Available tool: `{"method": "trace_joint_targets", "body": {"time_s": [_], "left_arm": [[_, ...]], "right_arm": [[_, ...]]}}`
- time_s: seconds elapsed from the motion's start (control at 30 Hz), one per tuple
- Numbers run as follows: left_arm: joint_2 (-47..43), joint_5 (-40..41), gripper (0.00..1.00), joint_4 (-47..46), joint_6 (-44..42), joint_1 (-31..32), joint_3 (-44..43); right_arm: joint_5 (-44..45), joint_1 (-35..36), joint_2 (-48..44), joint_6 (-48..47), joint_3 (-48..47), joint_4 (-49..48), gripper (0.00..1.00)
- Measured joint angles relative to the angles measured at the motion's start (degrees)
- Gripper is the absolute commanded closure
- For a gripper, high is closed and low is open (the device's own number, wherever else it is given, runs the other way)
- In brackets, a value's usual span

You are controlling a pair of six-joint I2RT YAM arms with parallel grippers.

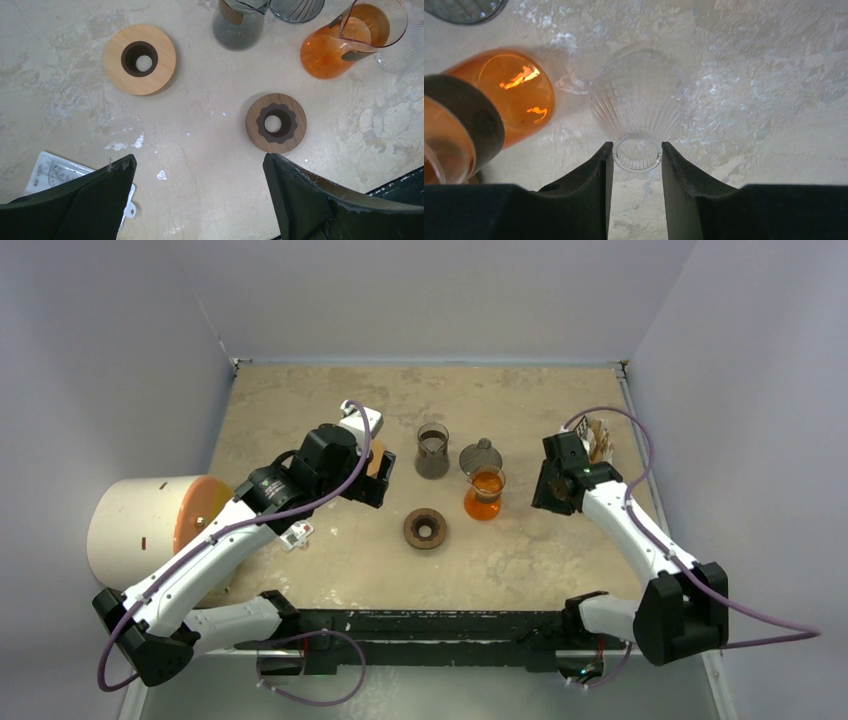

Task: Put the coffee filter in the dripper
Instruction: Place the coffee dripper at the center of the board.

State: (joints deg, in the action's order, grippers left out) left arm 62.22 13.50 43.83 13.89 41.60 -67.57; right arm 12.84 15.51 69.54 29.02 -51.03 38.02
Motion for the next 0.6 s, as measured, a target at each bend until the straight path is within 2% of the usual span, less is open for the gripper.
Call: {"method": "trace_joint_targets", "body": {"time_s": [0.33, 0.47, 0.6], "left_arm": [[0.0, 0.0, 0.02, 0.0, 0.0, 0.0, 0.0], [0.0, 0.0, 0.02, 0.0, 0.0, 0.0, 0.0], [0.0, 0.0, 0.02, 0.0, 0.0, 0.0, 0.0]], "right_arm": [[-1.7, -5.3, 5.8, -2.5, -0.4, -5.6, 0.68], [-2.0, -6.3, 6.2, -3.1, -0.4, -7.2, 0.59], [-2.4, -6.6, 6.2, -3.3, -0.4, -7.2, 0.38]]}}
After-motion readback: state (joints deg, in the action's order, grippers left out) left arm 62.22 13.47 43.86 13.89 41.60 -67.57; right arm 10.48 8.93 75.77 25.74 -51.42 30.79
